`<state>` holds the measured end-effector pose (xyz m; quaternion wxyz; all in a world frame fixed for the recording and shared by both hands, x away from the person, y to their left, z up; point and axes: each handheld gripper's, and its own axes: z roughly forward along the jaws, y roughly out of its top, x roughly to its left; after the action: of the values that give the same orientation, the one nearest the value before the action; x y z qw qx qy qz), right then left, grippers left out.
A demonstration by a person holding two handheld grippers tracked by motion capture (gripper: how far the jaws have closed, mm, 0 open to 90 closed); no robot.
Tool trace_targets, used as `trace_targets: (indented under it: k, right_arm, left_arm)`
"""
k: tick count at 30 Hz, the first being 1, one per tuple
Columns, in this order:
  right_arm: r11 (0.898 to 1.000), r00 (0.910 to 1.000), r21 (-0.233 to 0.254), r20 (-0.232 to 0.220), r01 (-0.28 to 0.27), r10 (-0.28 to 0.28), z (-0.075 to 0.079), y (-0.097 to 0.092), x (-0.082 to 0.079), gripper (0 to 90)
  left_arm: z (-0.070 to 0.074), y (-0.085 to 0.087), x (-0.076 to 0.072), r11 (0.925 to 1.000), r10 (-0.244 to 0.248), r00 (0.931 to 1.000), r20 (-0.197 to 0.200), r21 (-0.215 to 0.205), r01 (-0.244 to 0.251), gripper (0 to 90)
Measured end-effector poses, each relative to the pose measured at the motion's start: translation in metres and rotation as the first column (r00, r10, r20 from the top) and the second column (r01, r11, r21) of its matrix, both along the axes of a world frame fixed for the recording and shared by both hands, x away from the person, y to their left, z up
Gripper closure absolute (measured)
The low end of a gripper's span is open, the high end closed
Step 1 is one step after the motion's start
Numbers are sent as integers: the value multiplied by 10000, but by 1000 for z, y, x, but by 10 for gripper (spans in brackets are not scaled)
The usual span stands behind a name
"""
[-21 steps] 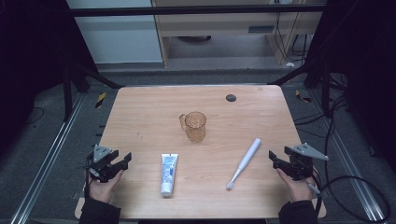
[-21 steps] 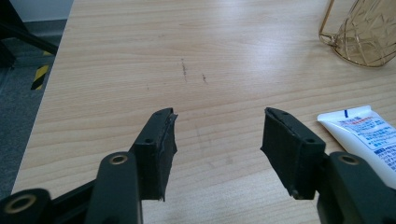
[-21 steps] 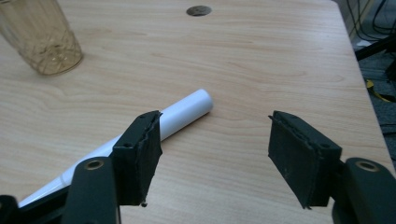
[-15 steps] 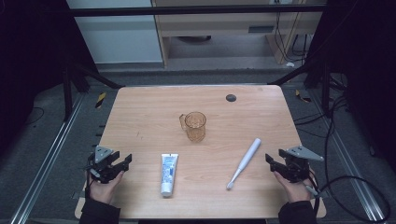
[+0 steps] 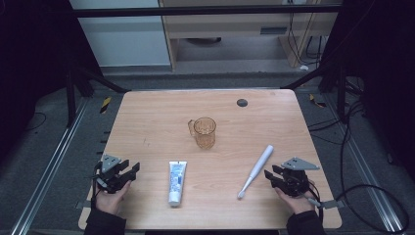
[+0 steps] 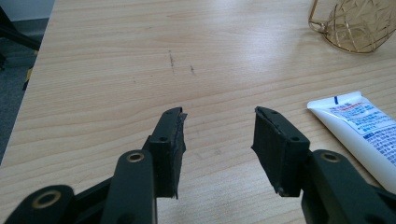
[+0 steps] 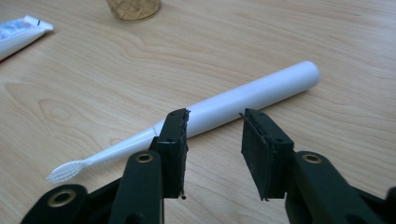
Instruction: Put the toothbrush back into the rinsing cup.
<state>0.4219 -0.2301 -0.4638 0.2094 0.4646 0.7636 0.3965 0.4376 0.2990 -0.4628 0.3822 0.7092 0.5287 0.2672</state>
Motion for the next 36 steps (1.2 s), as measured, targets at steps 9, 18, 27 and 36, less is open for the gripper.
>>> trace_targets:
  k: [9,18,27,36]
  right_arm:
    - [9967,9960,-237,-461,-776,765,-10,19,-1,775]
    - [9931,9914,-368,-728,-1116,1087,-17,31,1,844]
    - [9895,9853,-420,-1076,-1382,1331,-22,39,2,900]
    - [9854,9803,-452,-1194,-1639,1576,-26,47,4,900]
  left_arm:
    - [-1,-4,0,9998,-147,9997,-192,155,150,555]
    - [-1,-6,0,9995,-196,9994,-277,234,202,564]
    - [-1,-7,1,9994,-219,9993,-308,264,227,563]
    - [-2,-8,1,9991,-272,9990,-359,313,283,553]
